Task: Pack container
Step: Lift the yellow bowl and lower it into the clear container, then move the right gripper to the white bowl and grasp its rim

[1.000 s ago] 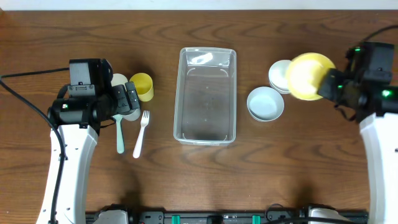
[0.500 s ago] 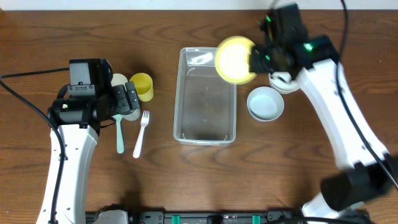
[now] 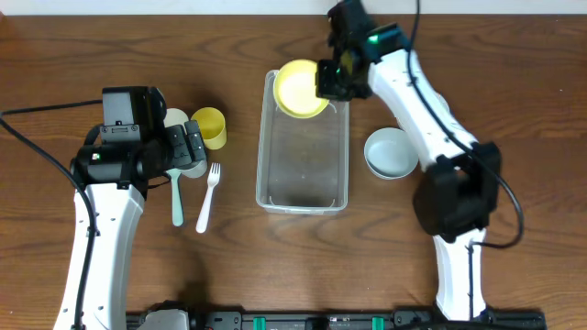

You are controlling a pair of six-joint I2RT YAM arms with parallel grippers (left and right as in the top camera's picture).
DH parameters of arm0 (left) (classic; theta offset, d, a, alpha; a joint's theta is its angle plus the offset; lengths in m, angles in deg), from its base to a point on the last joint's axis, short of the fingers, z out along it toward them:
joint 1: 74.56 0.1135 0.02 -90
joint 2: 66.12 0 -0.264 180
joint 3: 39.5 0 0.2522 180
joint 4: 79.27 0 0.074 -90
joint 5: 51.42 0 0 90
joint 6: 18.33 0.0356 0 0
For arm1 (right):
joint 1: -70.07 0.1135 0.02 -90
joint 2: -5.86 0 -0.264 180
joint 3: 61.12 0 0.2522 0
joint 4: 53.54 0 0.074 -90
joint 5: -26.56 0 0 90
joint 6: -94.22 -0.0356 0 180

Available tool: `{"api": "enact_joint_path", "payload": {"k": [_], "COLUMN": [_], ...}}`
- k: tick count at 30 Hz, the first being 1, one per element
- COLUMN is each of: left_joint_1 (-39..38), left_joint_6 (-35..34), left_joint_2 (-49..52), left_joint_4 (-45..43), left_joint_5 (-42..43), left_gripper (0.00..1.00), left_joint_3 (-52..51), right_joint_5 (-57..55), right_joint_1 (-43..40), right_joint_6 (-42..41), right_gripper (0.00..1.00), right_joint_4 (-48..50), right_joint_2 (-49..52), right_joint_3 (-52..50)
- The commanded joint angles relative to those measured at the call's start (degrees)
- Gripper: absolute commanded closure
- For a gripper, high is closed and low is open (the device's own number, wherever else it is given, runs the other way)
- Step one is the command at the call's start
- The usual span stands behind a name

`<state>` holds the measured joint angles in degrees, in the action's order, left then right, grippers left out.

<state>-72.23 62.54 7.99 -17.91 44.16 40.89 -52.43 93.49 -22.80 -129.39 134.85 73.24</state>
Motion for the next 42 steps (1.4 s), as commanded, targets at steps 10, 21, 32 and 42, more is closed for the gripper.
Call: {"api": "enact_joint_path", "payload": {"k": [10, 21, 32, 42], "left_joint_1": [0.2, 0.2, 0.2, 0.2], "left_joint_6": [0.5, 0.5, 0.5, 0.5], "left_joint_2": [0.1, 0.1, 0.1, 0.1], "left_joint_4": [0.2, 0.2, 0.2, 0.2], "left_joint_5": [-0.7, -0.7, -0.7, -0.7], "left_gripper": [0.02, 0.02, 0.02, 0.02], "left_joint_3": [0.7, 0.7, 0.7, 0.7], "right_joint_5": [-2.6, -6.2, -4.8, -11.6], "right_joint_1": [1.5, 1.2, 0.3, -15.3], "right_joint_6": [-4.2, -6.4, 1.1, 2.5], "right_gripper": [0.99, 0.72, 0.56, 0.46], "right_joint_4": [2.2, 4.6, 3.2, -16.3], "right_joint_2": [4.9, 6.0, -4.0, -20.8], "right_joint_3": [1.1, 1.1, 6.1, 6.9]}}
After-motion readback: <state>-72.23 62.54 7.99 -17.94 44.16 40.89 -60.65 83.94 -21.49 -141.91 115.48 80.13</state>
